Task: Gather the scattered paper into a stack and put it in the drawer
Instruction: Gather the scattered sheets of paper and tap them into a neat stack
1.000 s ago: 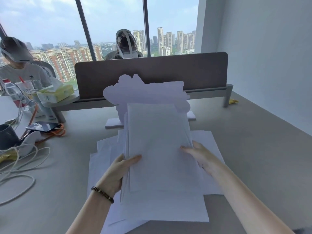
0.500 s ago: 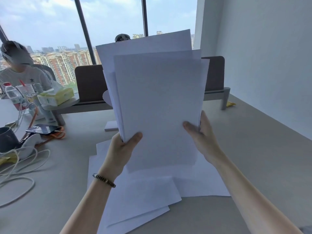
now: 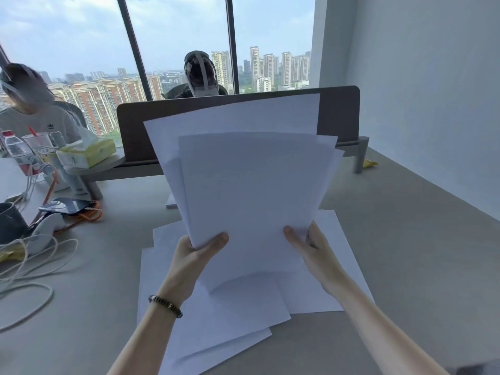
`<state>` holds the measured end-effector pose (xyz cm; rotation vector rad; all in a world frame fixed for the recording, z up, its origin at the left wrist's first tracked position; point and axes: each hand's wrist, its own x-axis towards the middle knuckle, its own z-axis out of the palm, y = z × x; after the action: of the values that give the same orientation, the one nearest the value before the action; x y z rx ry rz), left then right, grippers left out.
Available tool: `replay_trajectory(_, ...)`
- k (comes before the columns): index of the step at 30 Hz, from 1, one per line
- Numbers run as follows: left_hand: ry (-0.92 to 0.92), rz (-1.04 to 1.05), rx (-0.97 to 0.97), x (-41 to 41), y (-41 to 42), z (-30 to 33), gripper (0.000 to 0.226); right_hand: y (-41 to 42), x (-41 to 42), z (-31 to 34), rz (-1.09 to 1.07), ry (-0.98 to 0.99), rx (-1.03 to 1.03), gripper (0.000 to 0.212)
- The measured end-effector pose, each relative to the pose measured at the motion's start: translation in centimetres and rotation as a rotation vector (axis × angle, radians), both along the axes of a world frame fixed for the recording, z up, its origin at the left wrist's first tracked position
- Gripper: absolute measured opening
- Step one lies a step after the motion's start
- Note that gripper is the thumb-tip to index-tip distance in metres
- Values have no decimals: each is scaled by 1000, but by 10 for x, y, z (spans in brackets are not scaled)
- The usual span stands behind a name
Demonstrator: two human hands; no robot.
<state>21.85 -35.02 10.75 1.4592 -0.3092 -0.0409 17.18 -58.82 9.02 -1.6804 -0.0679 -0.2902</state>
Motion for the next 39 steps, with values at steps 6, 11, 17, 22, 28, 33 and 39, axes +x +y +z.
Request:
replay_trajectory(6,-29,12,-24,0,3,1,36,-2,1,9,1,-68,81,37)
replay_trajectory(11,-138,80,-56,3,-1,17,29,3,13,44,-91,-232,150,37)
replay_trajectory(17,-201,125,-124,7,0,28,39,4,21,66,-74,-317,211,24)
replay_trajectory(22,-209,101,-95,9,-2,22,37,3,19,59,-29,-290,242,34)
replay_trajectory(28,-46,173,-55,6,-14,-1,23,9,15,38,9,-135,269,35)
replay_trajectory(33,-77,203,0,13,-17,7,27,8,22,36,-61,-136,267,31)
replay_trajectory(39,12,161,137,15,-12,-13,17,7,21,0,-64,21,110,32)
